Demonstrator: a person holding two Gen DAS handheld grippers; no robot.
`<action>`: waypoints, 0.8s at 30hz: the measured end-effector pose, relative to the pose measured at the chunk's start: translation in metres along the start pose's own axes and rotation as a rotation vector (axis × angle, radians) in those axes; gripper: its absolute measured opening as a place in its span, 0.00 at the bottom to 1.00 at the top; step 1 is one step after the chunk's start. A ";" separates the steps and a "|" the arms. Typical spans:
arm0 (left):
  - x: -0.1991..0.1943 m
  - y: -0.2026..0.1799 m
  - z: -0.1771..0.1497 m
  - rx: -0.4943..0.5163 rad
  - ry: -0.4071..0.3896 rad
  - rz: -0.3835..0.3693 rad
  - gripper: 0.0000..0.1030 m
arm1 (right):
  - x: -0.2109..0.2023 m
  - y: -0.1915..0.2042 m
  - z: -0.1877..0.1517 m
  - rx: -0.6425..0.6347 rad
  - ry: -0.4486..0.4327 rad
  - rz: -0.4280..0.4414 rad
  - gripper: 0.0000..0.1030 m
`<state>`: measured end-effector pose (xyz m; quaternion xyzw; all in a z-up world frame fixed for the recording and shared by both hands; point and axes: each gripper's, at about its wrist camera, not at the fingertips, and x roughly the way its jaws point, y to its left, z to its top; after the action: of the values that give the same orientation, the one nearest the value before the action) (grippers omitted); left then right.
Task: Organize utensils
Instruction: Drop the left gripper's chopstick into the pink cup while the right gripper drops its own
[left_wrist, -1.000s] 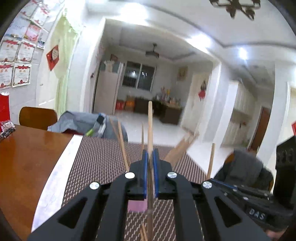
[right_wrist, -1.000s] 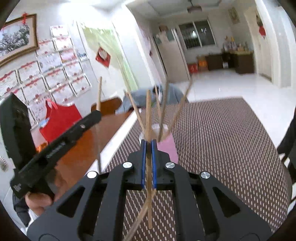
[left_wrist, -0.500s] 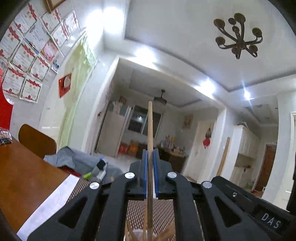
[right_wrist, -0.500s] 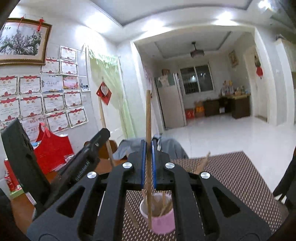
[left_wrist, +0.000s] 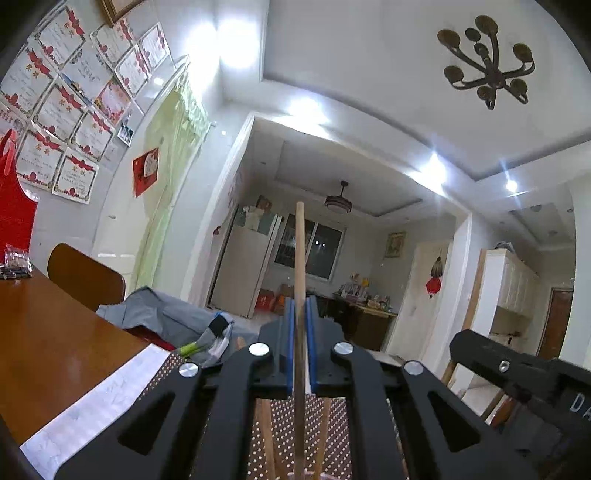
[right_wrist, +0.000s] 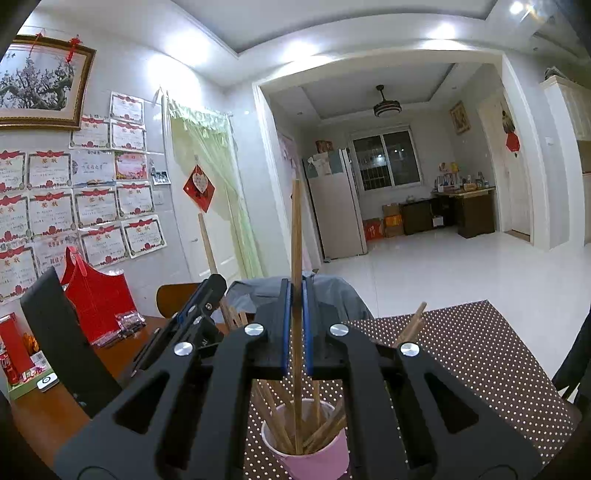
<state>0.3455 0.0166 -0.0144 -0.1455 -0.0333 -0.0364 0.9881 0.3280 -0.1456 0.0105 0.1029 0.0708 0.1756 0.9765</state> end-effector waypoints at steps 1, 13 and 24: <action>0.000 0.000 -0.002 0.003 0.011 0.000 0.06 | 0.000 0.000 -0.002 0.001 0.005 0.002 0.06; -0.017 0.006 -0.002 0.070 0.162 0.015 0.30 | -0.004 0.009 -0.016 -0.020 0.056 -0.014 0.06; -0.048 0.011 0.008 0.199 0.198 0.096 0.42 | -0.008 0.016 -0.031 -0.038 0.092 -0.048 0.06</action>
<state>0.2979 0.0322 -0.0132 -0.0440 0.0681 0.0004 0.9967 0.3100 -0.1282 -0.0153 0.0742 0.1148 0.1581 0.9779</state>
